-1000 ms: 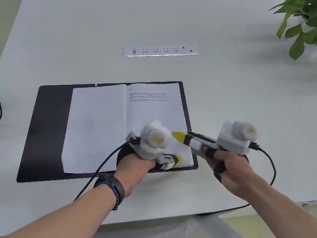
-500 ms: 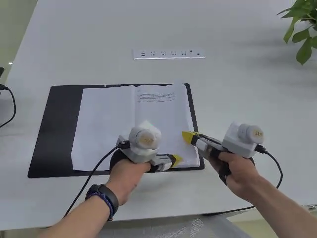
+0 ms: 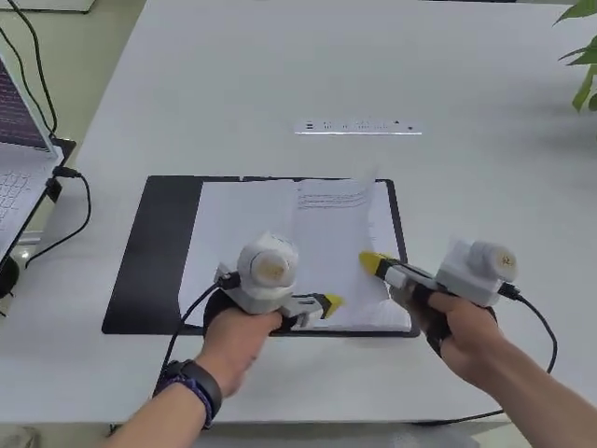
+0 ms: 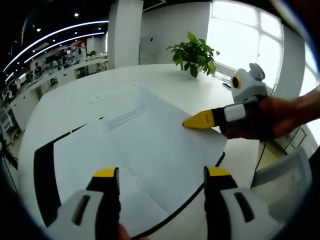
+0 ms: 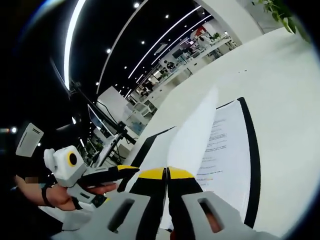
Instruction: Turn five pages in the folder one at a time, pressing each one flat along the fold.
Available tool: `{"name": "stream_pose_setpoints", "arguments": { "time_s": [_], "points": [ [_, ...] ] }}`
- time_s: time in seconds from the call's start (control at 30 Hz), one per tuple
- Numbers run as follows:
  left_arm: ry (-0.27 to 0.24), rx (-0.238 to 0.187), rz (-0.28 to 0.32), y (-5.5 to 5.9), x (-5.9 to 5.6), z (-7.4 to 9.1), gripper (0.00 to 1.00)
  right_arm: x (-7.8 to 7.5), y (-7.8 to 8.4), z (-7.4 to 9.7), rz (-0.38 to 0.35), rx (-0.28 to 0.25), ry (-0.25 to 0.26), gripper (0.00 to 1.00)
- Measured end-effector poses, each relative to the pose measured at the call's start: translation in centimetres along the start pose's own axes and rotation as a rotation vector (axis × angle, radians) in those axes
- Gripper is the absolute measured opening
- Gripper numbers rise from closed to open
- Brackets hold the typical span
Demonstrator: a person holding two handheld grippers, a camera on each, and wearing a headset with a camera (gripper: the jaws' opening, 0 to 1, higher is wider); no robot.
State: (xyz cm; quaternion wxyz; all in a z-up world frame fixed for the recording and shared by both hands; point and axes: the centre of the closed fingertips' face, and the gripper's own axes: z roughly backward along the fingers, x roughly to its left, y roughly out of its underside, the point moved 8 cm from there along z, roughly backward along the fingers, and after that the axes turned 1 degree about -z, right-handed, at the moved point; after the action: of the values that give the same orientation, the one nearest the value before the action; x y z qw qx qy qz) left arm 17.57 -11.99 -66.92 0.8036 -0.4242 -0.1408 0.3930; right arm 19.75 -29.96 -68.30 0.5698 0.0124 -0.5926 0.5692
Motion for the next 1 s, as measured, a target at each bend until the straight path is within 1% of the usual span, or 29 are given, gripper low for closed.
{"name": "stream_pose_setpoints", "arguments": {
  "time_s": [0.03, 0.13, 0.27, 0.33, 0.47, 0.7, 0.83, 1.0],
  "points": [
    [-0.015, -0.004, 0.009, 0.1, 0.5, 0.5, 0.68, 0.5, 0.0, -0.2, -0.006, -0.003, -0.003, 0.0],
    [-0.041, -0.017, 0.026, 0.4, 1.5, 1.7, 0.68, 1.2, 0.2, -1.0, -0.01, -0.008, -0.017, 0.0],
    [-0.073, -0.032, 0.055, 0.8, 2.5, 3.1, 0.68, 2.6, 0.3, -2.2, -0.002, 0.0, -0.038, 0.0],
    [-0.08, -0.034, 0.056, 1.0, 2.7, 3.5, 0.68, 2.9, 0.3, -2.8, -0.001, -0.002, -0.046, 0.0],
    [-0.096, -0.04, 0.062, 1.3, 3.3, 4.4, 0.69, 4.1, 0.3, -3.9, 0.003, 0.004, -0.069, 0.0],
    [-0.12, -0.057, 0.07, 1.4, 4.1, 5.7, 0.69, 5.6, 0.4, -5.6, 0.002, 0.01, -0.102, 0.0],
    [-0.132, -0.063, 0.078, 1.7, 4.5, 6.4, 0.69, 6.7, 0.7, -6.5, 0.005, 0.015, -0.12, 0.0],
    [-0.142, -0.075, 0.091, 1.7, 4.9, 7.3, 0.69, 7.6, 1.1, -7.6, -0.01, 0.026, -0.131, 0.0]
  ]
}}
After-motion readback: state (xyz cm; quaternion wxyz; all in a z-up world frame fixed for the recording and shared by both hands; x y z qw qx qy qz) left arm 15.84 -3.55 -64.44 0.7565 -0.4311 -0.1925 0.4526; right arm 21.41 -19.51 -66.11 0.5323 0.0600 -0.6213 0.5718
